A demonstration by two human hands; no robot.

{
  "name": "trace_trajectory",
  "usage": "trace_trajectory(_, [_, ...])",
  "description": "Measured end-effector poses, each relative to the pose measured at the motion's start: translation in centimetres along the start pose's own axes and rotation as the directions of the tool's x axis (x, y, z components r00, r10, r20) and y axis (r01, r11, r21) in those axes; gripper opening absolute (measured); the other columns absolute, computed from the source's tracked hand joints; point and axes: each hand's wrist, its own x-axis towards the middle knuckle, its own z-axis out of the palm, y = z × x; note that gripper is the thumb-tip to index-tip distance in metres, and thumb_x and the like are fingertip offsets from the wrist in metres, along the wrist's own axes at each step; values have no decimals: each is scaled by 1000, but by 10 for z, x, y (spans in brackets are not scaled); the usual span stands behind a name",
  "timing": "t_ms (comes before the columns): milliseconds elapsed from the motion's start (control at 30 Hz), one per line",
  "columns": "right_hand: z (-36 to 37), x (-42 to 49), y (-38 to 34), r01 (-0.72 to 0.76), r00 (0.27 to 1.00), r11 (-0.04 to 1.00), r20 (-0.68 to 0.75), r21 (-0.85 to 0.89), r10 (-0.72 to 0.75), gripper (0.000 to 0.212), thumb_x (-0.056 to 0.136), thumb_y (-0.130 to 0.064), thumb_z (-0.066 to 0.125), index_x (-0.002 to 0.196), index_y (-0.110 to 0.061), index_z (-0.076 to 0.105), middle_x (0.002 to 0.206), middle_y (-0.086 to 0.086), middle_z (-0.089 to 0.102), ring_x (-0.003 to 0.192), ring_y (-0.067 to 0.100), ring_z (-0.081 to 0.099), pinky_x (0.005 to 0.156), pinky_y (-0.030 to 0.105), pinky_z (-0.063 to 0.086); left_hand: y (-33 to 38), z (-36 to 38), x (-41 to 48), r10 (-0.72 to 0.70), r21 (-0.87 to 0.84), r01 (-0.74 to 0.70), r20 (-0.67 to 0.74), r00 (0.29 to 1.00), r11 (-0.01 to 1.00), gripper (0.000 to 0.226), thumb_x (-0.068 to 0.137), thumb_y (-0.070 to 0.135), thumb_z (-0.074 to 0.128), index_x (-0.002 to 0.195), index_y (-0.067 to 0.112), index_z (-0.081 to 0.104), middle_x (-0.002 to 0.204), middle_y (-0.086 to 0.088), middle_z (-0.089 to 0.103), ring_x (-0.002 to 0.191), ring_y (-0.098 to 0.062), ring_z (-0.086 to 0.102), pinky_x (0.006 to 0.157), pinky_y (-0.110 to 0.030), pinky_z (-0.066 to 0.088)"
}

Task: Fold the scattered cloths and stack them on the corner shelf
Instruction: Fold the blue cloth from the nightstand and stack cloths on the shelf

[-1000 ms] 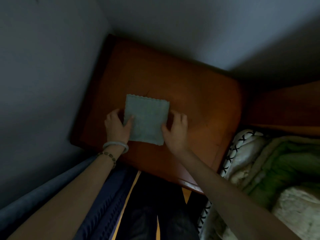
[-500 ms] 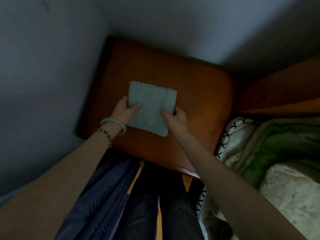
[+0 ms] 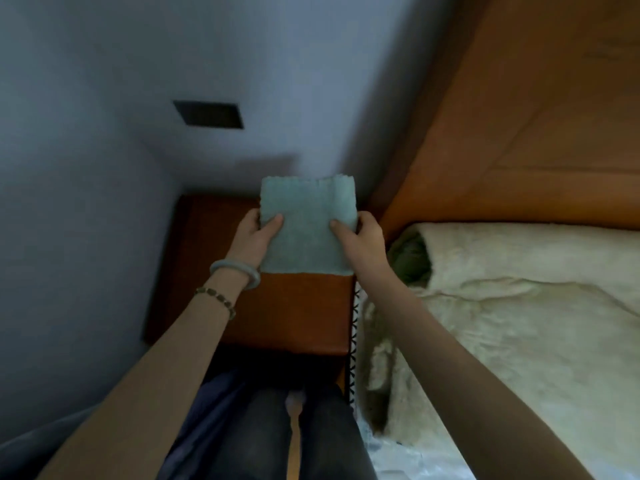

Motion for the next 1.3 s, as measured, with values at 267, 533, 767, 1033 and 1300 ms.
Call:
trace_trajectory(267, [-91, -101, -31, 30, 944, 970, -326, 242, 52, 26, 89, -29, 63, 109, -16, 53, 101, -4, 61, 90, 9, 60, 67, 22, 50, 89, 68, -60, 193, 77, -238, 377, 906, 968, 16, 90, 27, 63, 104, 21, 58, 105, 0, 67, 96, -19, 66, 82, -36, 54])
trace_trajectory(533, [-180, -248, -6, 124, 720, 941, -681, 315, 133, 24, 82, -25, 70, 96, -7, 63, 97, 10, 70, 91, 25, 68, 80, 47, 56, 102, 171, -167, 200, 101, -396, 735, 648, 913, 17, 89, 28, 63, 104, 22, 57, 107, -1, 67, 94, -17, 66, 78, -34, 53])
trace_trajectory(767, [-241, -418, 38, 150, 356, 955, -915, 257, 190, 23, 81, -22, 71, 92, -4, 64, 92, 12, 69, 89, 28, 66, 78, 47, 54, 82, 258, -324, 119, 42, -484, 947, 297, 874, 38, 84, 31, 69, 114, 11, 56, 113, -9, 67, 100, -23, 67, 90, -44, 53])
trace_trajectory(1033, [-253, -655, 110, 141, -5, 956, -966, 256, 259, 21, 81, -18, 70, 91, -1, 65, 89, 12, 69, 83, 26, 67, 76, 45, 55, -7, 301, -547, 50, -71, -525, 997, -54, 848, 14, 90, 23, 64, 97, 12, 59, 98, -6, 70, 90, -22, 68, 76, -35, 54])
trace_trajectory(1300, [-200, -905, 199, 60, -299, 929, -882, 365, 365, 24, 81, -23, 70, 93, -2, 65, 93, 13, 70, 88, 27, 66, 78, 44, 53, -148, 271, -781, -105, -72, -462, 932, -347, 884, 13, 90, 21, 63, 94, 11, 57, 97, -12, 68, 89, -25, 67, 83, -44, 54])
